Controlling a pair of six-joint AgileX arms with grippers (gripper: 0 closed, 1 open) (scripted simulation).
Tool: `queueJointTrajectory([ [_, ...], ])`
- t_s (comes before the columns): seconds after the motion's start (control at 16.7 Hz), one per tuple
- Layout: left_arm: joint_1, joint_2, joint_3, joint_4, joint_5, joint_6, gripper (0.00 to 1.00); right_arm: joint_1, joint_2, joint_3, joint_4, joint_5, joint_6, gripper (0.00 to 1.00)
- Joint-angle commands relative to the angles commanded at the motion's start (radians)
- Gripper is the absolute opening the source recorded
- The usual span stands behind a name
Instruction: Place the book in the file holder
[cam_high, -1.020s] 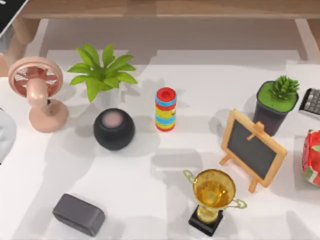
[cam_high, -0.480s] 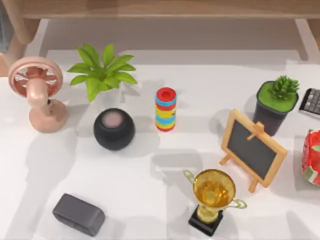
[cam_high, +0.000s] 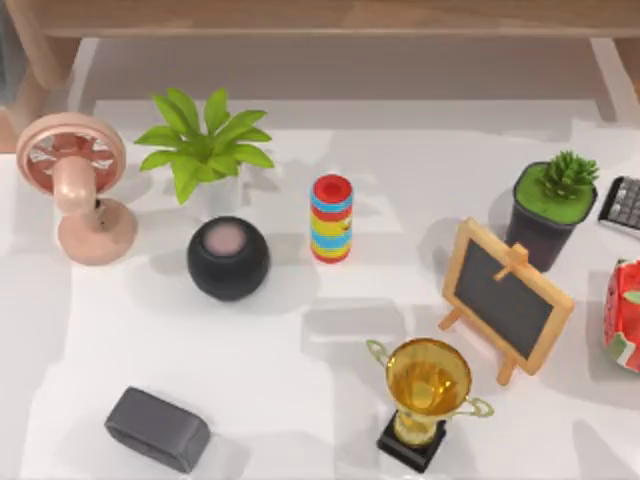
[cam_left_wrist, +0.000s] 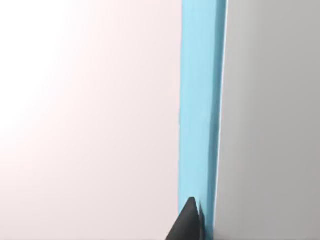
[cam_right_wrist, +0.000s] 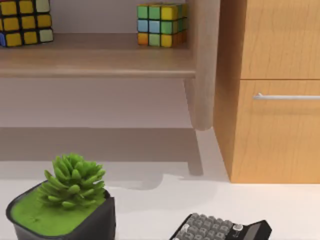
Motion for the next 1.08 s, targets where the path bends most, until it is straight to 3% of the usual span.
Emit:
queueJointTrajectory([
  [0.3, 0.330, 0.000, -0.384, 0.148, 0.168, 0.347, 0.00, 0.000, 0.000, 0.000, 0.000, 0.000, 0.000, 1.00],
  [0.54, 0.502, 0.002, -0.686, 0.269, 0.331, 0.628, 0.00, 0.000, 0.000, 0.000, 0.000, 0.000, 0.000, 1.00],
  [0.78, 0.543, -0.018, -0.923, 0.393, 0.515, 0.881, 0.00, 0.000, 0.000, 0.000, 0.000, 0.000, 0.000, 1.00],
  [1.08, 0.438, -0.059, -1.058, 0.538, 0.726, 1.103, 0.00, 0.000, 0.000, 0.000, 0.000, 0.000, 0.000, 1.00],
])
